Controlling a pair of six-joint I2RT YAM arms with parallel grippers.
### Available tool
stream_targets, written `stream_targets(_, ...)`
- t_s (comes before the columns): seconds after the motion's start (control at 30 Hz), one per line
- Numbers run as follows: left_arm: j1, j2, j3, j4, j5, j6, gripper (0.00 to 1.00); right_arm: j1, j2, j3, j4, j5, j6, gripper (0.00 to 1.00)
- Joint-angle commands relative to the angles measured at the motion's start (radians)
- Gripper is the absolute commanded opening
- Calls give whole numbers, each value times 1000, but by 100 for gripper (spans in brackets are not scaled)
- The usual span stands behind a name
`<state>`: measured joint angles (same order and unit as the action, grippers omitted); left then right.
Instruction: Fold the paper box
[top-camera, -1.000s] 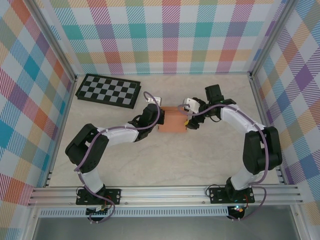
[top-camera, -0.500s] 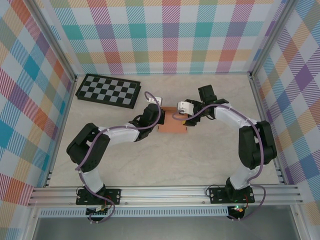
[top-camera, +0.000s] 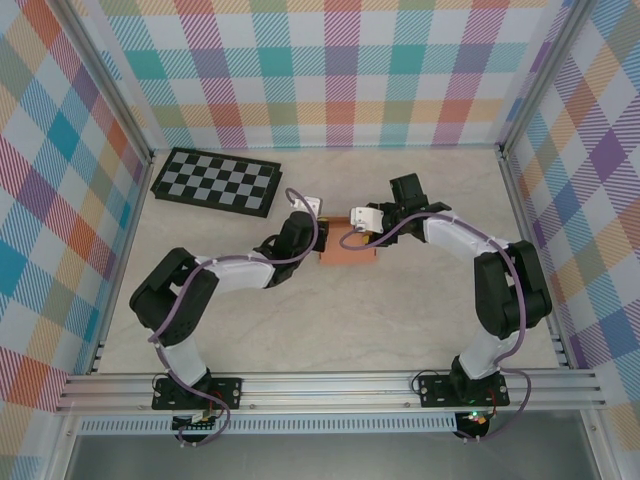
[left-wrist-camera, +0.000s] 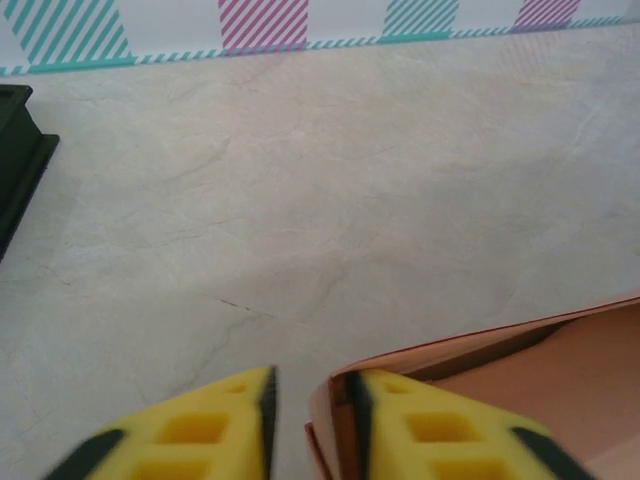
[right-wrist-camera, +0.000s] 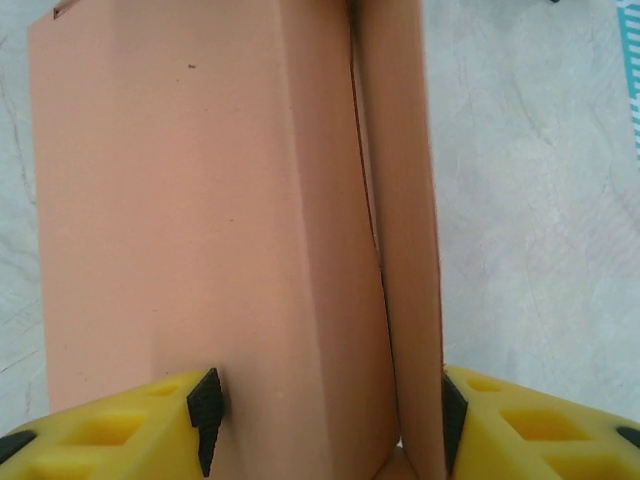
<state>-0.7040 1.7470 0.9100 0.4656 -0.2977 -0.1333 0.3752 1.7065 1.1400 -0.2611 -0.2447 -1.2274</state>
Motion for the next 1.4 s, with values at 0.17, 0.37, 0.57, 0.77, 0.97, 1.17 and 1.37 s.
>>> stream_targets(0.17, 35, -216, -152, 151, 303, 166, 47, 13, 17, -58, 35, 19, -26, 56)
stream_targets(0.37, 147, -289, -122, -114, 810, 561, 74, 22, 8, -102, 81, 33, -44, 54)
stream_targets(0.57, 343, -131, -81, -155, 1047, 814, 70, 33, -14, -147, 116, 35, -58, 54)
stream_targets(0.77, 345, -29, 71, -300, 1116, 981, 76, 36, -55, -177, 113, 8, -75, 54)
stream_targets(0.97, 302, 17, 95, -264, 1105, 1010, 74, 36, -78, -199, 106, 11, -80, 53)
stream_targets(1.17, 261, 58, 112, -260, 1055, 1048, 64, 38, -83, -224, 144, 22, -67, 53)
stream_targets(1.37, 244, 66, 89, -224, 959, 1060, 49, 38, -82, -242, 195, 47, -42, 47)
